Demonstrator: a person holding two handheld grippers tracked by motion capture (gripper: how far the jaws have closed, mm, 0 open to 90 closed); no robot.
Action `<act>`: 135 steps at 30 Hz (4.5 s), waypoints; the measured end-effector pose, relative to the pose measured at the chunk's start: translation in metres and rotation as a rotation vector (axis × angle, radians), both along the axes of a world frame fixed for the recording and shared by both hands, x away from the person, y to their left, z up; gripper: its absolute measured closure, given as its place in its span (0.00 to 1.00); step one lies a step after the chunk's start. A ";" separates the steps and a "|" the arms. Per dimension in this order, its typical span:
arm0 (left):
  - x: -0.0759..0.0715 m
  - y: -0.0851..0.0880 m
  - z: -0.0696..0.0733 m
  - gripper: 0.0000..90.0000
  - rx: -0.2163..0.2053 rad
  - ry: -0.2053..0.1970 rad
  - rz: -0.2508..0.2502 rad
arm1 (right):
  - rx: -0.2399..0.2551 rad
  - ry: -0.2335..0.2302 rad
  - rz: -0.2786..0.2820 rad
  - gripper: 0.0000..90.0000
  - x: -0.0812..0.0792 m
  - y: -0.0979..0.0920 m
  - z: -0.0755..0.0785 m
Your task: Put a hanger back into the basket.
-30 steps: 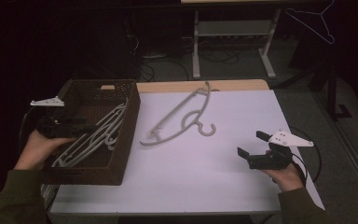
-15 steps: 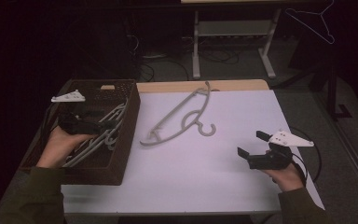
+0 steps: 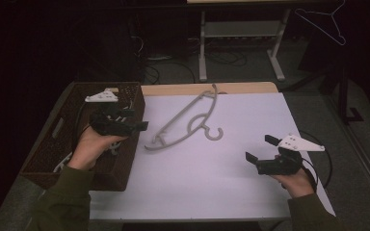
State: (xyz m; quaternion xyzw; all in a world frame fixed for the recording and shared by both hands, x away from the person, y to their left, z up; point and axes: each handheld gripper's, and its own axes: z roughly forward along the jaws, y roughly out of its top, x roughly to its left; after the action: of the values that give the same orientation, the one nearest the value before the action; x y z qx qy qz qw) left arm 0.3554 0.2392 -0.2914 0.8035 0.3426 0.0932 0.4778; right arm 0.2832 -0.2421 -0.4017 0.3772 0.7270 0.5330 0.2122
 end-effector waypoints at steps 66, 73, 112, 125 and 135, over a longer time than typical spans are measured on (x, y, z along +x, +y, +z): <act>0.079 -0.127 -0.150 0.90 0.244 0.157 -0.042 | 0.016 0.004 0.022 0.03 0.002 0.000 0.000; 0.065 -0.127 -0.147 0.91 0.273 0.173 -0.089 | 0.016 -0.001 0.021 0.03 0.002 0.000 0.000; -0.049 -0.086 -0.128 0.53 0.167 0.154 -0.268 | -0.063 0.111 0.099 0.24 0.033 0.033 0.020; -0.055 -0.077 -0.127 0.27 0.137 0.125 -0.231 | -0.136 0.249 0.109 0.99 0.125 0.080 0.000; -0.056 -0.080 -0.127 0.25 0.145 0.119 -0.243 | -0.229 0.300 0.084 1.00 0.168 0.107 -0.012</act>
State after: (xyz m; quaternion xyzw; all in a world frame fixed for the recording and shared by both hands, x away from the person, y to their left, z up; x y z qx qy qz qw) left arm 0.2993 0.1592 -0.4185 0.8755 0.2630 0.0115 0.4052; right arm 0.4513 -0.1348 -0.4134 0.3954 0.8213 0.3931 0.1205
